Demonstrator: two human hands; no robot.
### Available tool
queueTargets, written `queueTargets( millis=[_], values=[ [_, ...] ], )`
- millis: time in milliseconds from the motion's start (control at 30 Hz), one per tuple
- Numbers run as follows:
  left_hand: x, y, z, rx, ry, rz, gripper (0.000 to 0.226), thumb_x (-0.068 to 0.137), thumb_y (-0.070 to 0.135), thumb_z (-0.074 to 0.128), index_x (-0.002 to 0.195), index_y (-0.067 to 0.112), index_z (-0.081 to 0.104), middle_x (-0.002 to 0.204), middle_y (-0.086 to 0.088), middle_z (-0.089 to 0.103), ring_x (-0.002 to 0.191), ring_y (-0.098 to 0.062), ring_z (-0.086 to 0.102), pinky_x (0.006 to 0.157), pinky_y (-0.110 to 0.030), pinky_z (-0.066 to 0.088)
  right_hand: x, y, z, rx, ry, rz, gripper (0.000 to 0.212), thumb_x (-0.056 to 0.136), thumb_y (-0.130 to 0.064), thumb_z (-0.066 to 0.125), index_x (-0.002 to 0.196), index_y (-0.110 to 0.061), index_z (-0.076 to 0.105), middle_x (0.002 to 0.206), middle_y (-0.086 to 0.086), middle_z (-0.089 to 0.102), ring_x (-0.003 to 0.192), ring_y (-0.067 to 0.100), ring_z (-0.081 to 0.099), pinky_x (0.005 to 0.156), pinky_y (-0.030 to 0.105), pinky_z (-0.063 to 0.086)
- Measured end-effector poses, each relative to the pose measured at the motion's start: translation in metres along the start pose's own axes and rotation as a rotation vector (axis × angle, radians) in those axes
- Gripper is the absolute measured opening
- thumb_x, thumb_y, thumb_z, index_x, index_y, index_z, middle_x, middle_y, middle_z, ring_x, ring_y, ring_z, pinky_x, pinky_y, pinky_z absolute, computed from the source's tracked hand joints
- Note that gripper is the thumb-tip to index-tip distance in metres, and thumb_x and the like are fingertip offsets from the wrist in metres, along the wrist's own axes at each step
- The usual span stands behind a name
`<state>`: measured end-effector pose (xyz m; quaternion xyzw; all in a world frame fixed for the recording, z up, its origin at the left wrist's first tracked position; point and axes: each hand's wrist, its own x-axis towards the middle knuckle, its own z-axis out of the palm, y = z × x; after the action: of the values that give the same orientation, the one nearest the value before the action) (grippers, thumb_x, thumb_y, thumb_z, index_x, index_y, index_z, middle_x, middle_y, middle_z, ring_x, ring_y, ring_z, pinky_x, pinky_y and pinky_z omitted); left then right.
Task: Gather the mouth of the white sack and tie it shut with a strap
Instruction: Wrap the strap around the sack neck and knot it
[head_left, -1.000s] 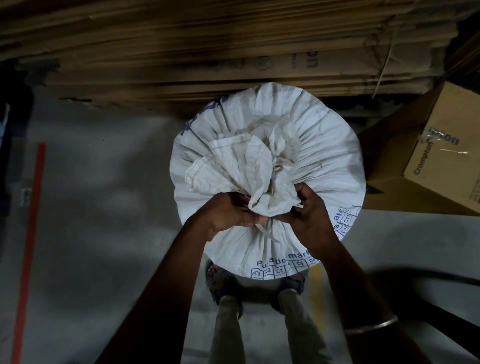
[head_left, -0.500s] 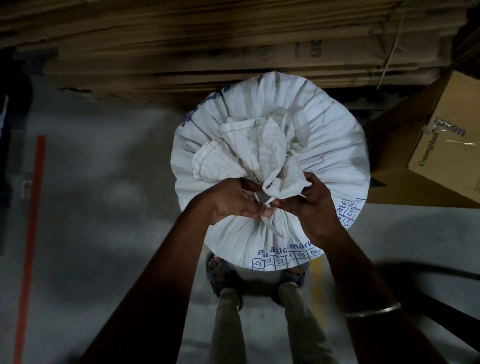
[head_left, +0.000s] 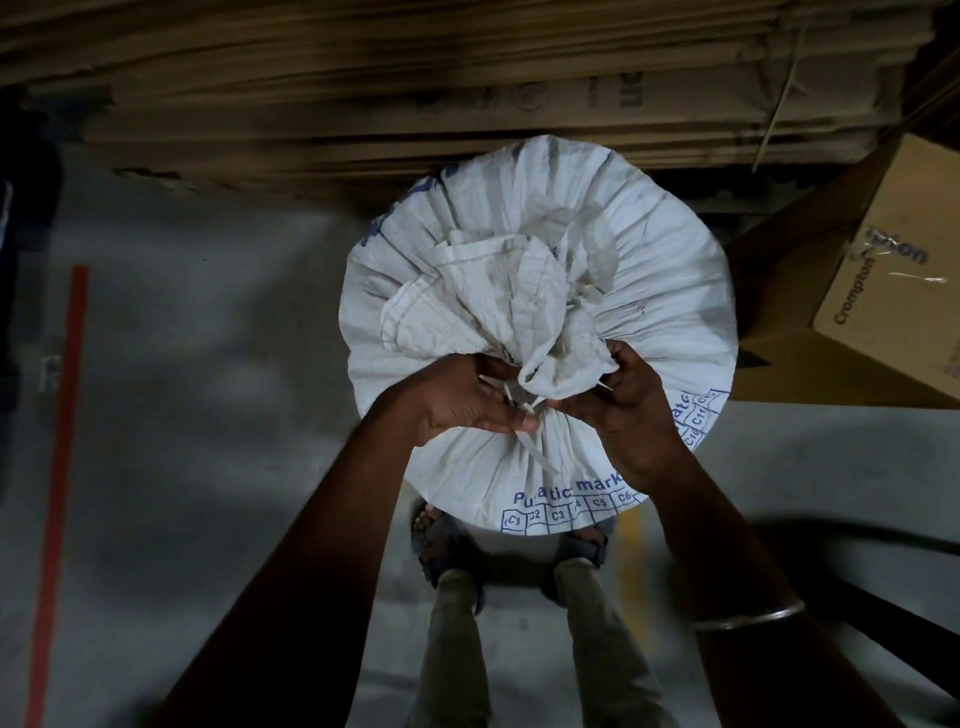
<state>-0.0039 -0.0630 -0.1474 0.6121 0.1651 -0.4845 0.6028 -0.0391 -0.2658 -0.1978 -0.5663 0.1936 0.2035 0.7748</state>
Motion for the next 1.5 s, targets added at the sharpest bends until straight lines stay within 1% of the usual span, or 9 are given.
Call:
queueTargets(
  millis=[333, 633, 933, 1067, 1167, 1233, 1300, 1400, 1500],
  values=[
    [0.002, -0.005, 0.000, -0.026, 0.014, 0.004, 0.034, 0.073, -0.013, 0.078, 0.087, 0.017, 0.072, 0.074, 0.005, 0.078, 0.075, -0.005, 0.075, 0.065, -0.016, 0.058, -0.002, -0.001, 0.003, -0.043, -0.014, -0.014, 0.062, 0.071, 0.019, 0.075, 0.126, 0.006, 0.050, 0.125, 0.024, 0.066, 0.116, 0.033, 0.066, 0.094, 0.040, 0.057],
    [0.006, -0.008, -0.006, -0.014, 0.037, -0.023, 0.039, 0.073, -0.004, 0.082, 0.110, 0.004, 0.072, 0.108, -0.009, 0.077, 0.096, -0.015, 0.075, 0.076, -0.022, 0.060, -0.002, -0.005, 0.005, -0.049, -0.035, -0.057, 0.055, 0.071, 0.027, 0.068, 0.120, 0.011, 0.047, 0.106, 0.016, 0.067, 0.095, 0.018, 0.070, 0.081, 0.027, 0.058],
    [0.011, -0.008, -0.009, -0.180, -0.016, -0.060, 0.031, 0.085, -0.009, 0.069, 0.114, 0.001, 0.067, 0.107, -0.010, 0.075, 0.094, -0.016, 0.074, 0.079, -0.025, 0.062, 0.001, -0.002, 0.001, -0.118, -0.075, -0.024, 0.059, 0.066, 0.024, 0.075, 0.118, 0.005, 0.053, 0.098, 0.006, 0.076, 0.093, 0.019, 0.072, 0.086, 0.036, 0.058],
    [0.014, -0.008, -0.008, -0.242, 0.019, -0.043, 0.028, 0.085, -0.008, 0.069, 0.111, 0.000, 0.069, 0.099, -0.007, 0.074, 0.087, -0.012, 0.071, 0.077, -0.022, 0.060, 0.004, 0.005, 0.000, 0.016, -0.087, 0.007, 0.056, 0.075, 0.016, 0.072, 0.126, 0.004, 0.054, 0.113, 0.022, 0.071, 0.100, 0.030, 0.070, 0.080, 0.042, 0.059],
    [0.015, -0.013, -0.007, -0.208, 0.033, -0.027, 0.026, 0.085, -0.003, 0.071, 0.111, 0.001, 0.070, 0.093, -0.004, 0.074, 0.085, -0.011, 0.069, 0.074, -0.020, 0.058, 0.006, 0.013, 0.001, 0.106, -0.070, 0.039, 0.060, 0.072, 0.003, 0.076, 0.128, 0.001, 0.056, 0.122, 0.031, 0.065, 0.109, 0.038, 0.066, 0.090, 0.052, 0.055],
    [0.014, -0.017, -0.008, -0.245, 0.017, 0.007, 0.025, 0.085, -0.008, 0.068, 0.107, 0.005, 0.072, 0.095, -0.003, 0.076, 0.091, -0.012, 0.071, 0.080, -0.022, 0.059, 0.006, 0.017, 0.001, 0.136, -0.047, 0.063, 0.064, 0.067, -0.005, 0.082, 0.125, 0.005, 0.057, 0.116, 0.031, 0.067, 0.102, 0.037, 0.067, 0.090, 0.052, 0.056],
    [0.011, -0.020, -0.007, -0.219, -0.008, 0.066, 0.032, 0.084, -0.013, 0.067, 0.112, 0.003, 0.070, 0.101, -0.006, 0.077, 0.102, -0.016, 0.072, 0.092, -0.025, 0.057, 0.006, 0.016, 0.002, 0.122, -0.011, 0.077, 0.063, 0.065, -0.010, 0.084, 0.120, 0.008, 0.059, 0.097, 0.017, 0.075, 0.084, 0.028, 0.071, 0.076, 0.038, 0.059],
    [0.010, -0.027, 0.001, -0.073, 0.074, 0.189, 0.040, 0.081, -0.012, 0.071, 0.119, -0.001, 0.068, 0.115, -0.015, 0.074, 0.113, -0.019, 0.069, 0.099, -0.027, 0.053, 0.003, 0.015, 0.005, 0.124, 0.013, 0.083, 0.040, 0.076, 0.000, 0.074, 0.115, 0.003, 0.066, 0.085, 0.006, 0.076, 0.073, 0.018, 0.069, 0.069, 0.029, 0.057],
    [0.012, -0.036, 0.015, -0.026, 0.261, 0.324, 0.038, 0.080, -0.004, 0.076, 0.117, 0.003, 0.070, 0.112, -0.011, 0.076, 0.110, -0.018, 0.070, 0.099, -0.031, 0.053, 0.004, 0.019, 0.008, 0.188, 0.042, 0.083, 0.025, 0.077, 0.008, 0.071, 0.081, -0.016, 0.077, 0.071, 0.000, 0.075, 0.068, 0.013, 0.071, 0.071, 0.030, 0.058]
  ],
)
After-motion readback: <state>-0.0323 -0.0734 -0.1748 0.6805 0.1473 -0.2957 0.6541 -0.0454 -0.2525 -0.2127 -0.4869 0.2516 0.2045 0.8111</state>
